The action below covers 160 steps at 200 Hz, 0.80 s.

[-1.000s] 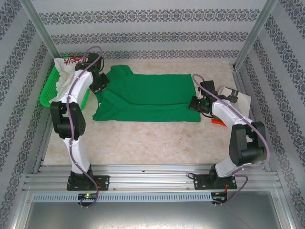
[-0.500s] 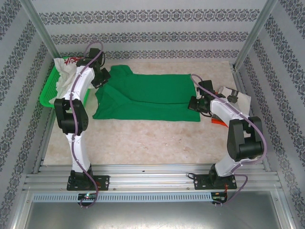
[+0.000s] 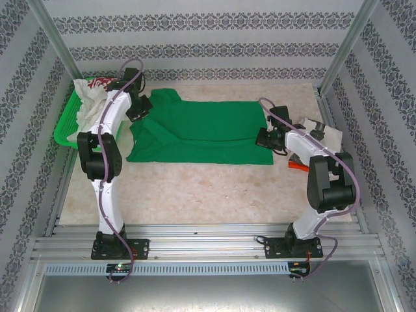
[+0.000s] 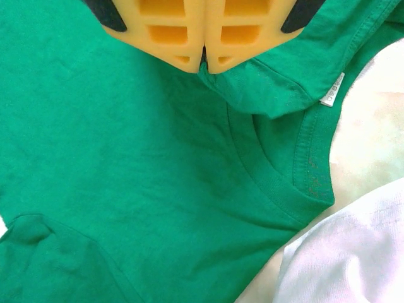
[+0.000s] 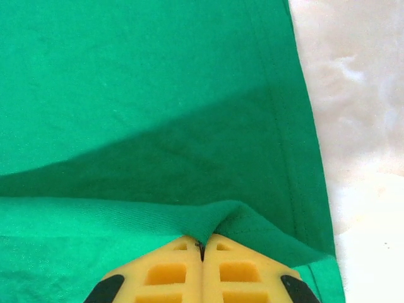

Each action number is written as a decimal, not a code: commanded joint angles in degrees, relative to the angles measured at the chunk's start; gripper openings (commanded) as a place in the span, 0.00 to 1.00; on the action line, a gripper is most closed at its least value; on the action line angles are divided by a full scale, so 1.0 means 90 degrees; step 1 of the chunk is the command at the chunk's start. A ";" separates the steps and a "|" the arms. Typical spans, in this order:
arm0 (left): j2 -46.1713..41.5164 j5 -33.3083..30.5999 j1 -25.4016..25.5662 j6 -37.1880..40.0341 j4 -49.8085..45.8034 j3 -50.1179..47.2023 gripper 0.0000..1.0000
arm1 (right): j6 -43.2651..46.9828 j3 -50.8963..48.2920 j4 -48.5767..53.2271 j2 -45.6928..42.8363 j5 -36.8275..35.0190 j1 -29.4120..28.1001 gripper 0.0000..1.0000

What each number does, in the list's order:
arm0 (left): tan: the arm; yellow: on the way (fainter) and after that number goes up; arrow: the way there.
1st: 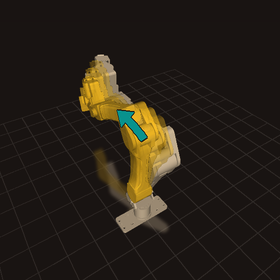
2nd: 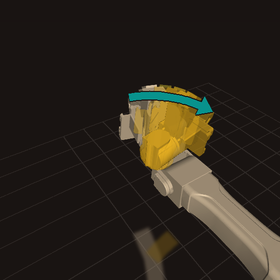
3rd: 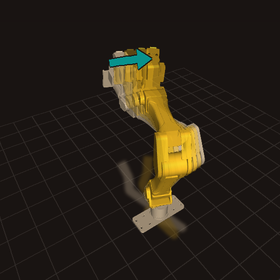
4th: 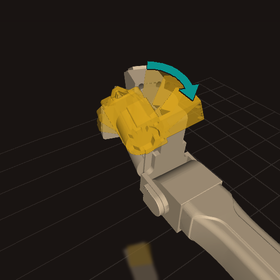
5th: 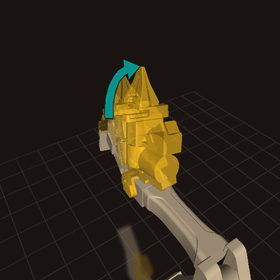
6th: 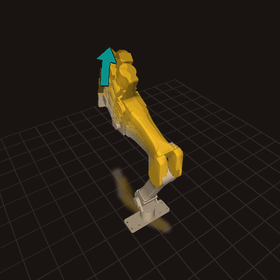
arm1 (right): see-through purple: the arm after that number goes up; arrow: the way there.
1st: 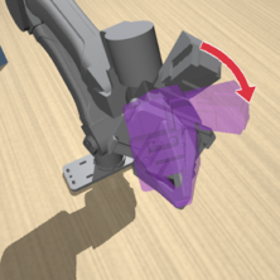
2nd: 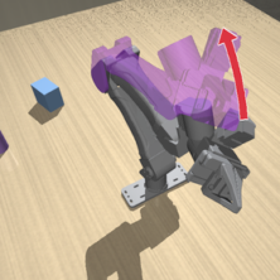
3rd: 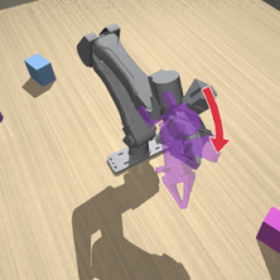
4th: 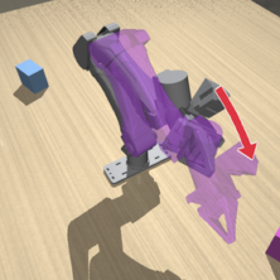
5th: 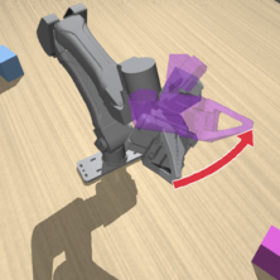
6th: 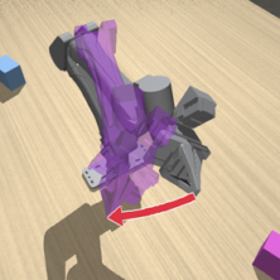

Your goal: Fold and stack the t-shirts

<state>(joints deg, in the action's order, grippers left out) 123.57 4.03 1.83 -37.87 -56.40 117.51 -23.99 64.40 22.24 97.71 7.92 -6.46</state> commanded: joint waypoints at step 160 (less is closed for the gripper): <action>0.1318 0.0372 0.0060 -0.0155 -0.0125 0.1171 0.19 | -0.0115 0.0178 -0.0449 0.0655 -0.0143 0.0083 0.17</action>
<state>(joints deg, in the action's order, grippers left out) 133.84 6.44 1.89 -37.93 -56.40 125.91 -24.36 64.69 19.81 103.24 7.73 -6.11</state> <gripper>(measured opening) 0.103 0.066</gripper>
